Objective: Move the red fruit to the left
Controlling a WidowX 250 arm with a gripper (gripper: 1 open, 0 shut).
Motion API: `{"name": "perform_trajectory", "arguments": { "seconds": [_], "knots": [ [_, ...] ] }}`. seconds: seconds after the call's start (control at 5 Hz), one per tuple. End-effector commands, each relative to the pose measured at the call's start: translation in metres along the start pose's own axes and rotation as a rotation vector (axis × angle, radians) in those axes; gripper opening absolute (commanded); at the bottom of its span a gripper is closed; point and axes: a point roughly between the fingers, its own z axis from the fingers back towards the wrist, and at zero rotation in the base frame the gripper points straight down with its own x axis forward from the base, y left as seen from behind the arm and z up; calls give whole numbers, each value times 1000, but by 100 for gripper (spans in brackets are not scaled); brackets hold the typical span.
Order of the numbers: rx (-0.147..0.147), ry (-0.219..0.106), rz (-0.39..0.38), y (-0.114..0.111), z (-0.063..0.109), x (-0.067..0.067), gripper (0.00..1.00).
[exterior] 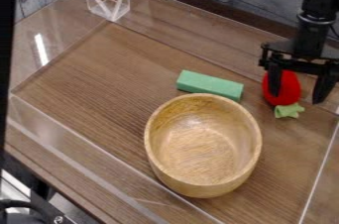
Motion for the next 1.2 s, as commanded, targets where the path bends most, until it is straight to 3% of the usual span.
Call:
{"name": "perform_trajectory", "arguments": {
  "seconds": [0.0, 1.0],
  "knots": [
    [-33, -80, 18, -8, 18, 12, 100],
    [-19, -145, 93, -6, 12, 23, 100]
  ]
}}
